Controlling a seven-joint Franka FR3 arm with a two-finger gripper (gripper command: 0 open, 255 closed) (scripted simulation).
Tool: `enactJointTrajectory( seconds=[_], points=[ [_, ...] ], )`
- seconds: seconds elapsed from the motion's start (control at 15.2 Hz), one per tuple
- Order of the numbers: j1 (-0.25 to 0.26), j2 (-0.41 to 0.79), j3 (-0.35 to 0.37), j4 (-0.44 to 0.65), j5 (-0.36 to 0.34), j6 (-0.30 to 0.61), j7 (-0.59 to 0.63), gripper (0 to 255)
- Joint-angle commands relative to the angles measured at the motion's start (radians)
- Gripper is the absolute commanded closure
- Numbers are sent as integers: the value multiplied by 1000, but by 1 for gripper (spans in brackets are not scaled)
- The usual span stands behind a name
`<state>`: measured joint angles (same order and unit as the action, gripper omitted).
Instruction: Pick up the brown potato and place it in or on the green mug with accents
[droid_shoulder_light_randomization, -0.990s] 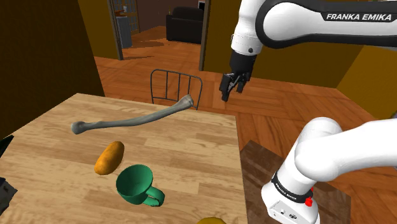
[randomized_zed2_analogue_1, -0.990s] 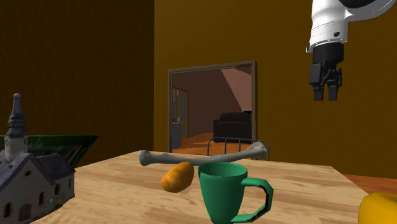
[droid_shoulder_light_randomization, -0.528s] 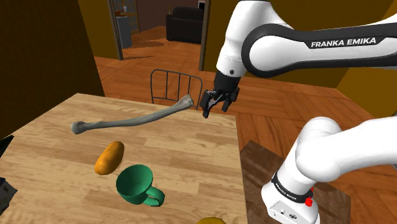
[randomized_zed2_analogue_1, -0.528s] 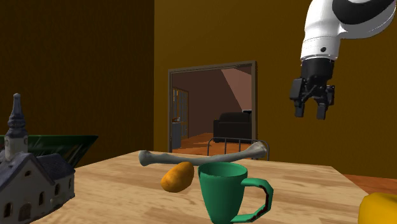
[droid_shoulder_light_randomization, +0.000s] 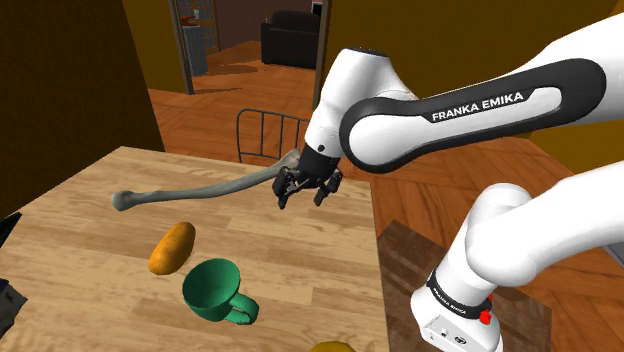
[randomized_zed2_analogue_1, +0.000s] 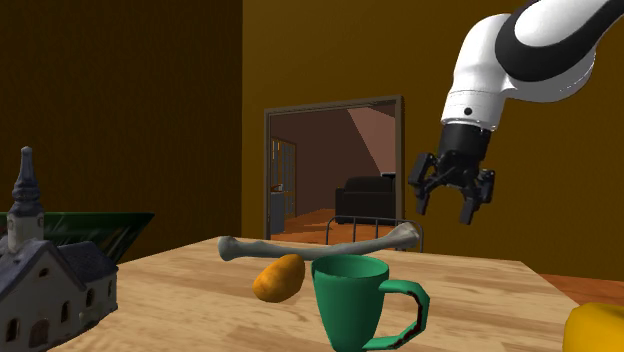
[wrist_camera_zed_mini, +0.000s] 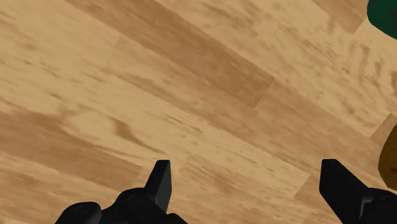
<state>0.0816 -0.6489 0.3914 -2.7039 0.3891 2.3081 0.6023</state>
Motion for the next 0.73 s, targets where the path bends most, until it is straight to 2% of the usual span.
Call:
enactJointTrajectory(
  seconds=[0.0, 0.2, 0.4, 0.53, 0.66],
  points=[
    [0, 62, 45, 11, 36, 91, 61, 0],
    [-17, 175, 117, 41, 69, 229, 148, 0],
    [-52, 297, 194, 86, 66, 364, 249, 0],
    [-93, 382, 254, 123, 34, 449, 333, 0],
    [-152, 470, 323, 164, -40, 530, 445, 0]
  ],
)
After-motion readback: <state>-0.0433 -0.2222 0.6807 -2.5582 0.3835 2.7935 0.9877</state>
